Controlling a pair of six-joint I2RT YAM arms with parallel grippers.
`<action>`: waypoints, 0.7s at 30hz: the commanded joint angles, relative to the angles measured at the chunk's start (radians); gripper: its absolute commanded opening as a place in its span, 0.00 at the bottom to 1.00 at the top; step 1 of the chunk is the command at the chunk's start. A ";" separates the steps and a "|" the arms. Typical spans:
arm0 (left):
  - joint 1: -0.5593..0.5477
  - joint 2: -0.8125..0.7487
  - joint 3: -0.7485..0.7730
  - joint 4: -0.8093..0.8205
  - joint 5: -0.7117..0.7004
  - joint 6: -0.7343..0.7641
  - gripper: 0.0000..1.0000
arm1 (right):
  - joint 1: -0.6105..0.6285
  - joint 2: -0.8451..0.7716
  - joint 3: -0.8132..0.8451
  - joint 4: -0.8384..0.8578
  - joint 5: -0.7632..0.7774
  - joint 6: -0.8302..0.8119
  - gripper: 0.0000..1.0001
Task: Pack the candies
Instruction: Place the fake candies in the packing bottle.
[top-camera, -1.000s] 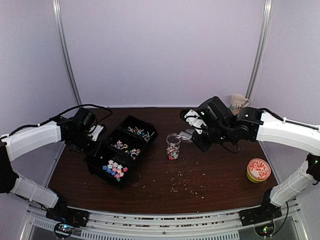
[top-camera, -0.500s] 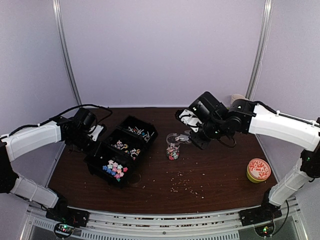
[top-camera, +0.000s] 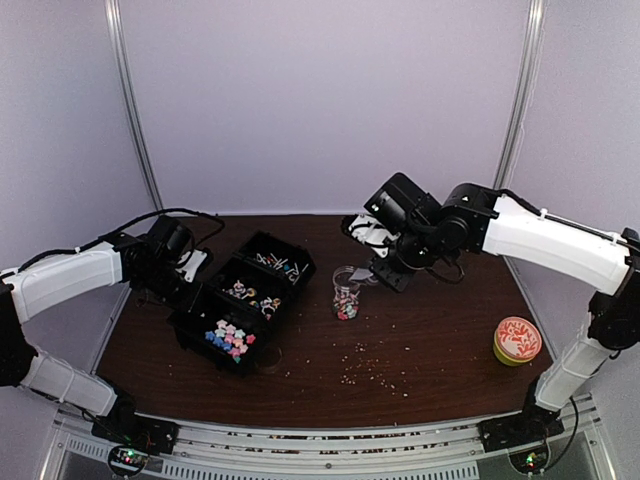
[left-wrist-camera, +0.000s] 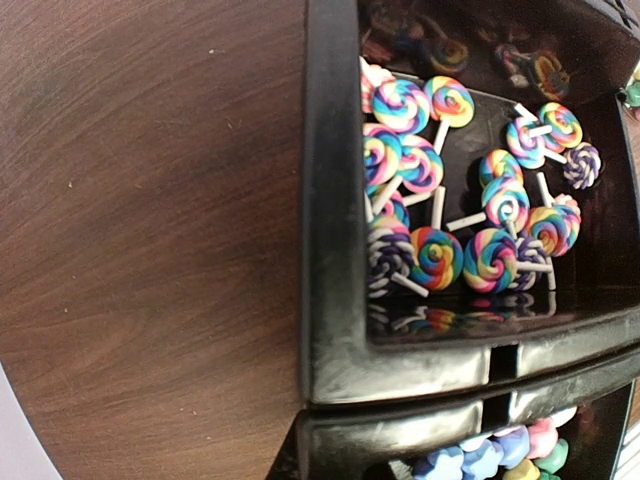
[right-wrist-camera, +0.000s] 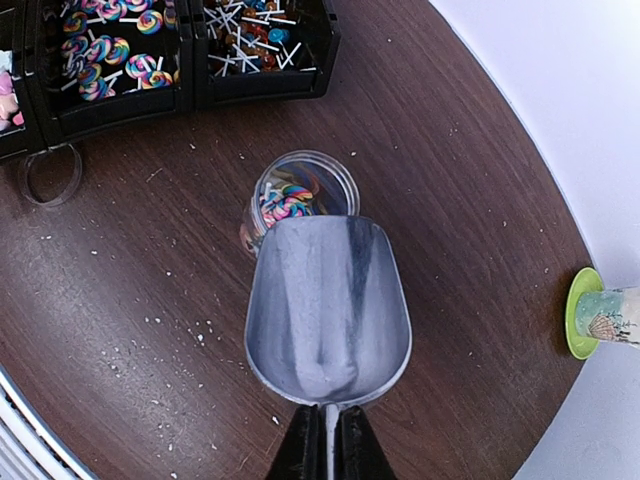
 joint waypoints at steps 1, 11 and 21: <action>0.008 -0.033 0.075 0.163 0.040 -0.021 0.00 | -0.003 0.004 0.051 -0.038 0.009 -0.006 0.00; 0.008 -0.009 0.068 0.155 -0.082 -0.002 0.00 | -0.004 -0.070 0.017 0.043 -0.061 0.000 0.00; -0.004 0.035 0.025 0.226 -0.129 0.073 0.00 | 0.000 -0.155 -0.085 0.168 -0.160 0.014 0.00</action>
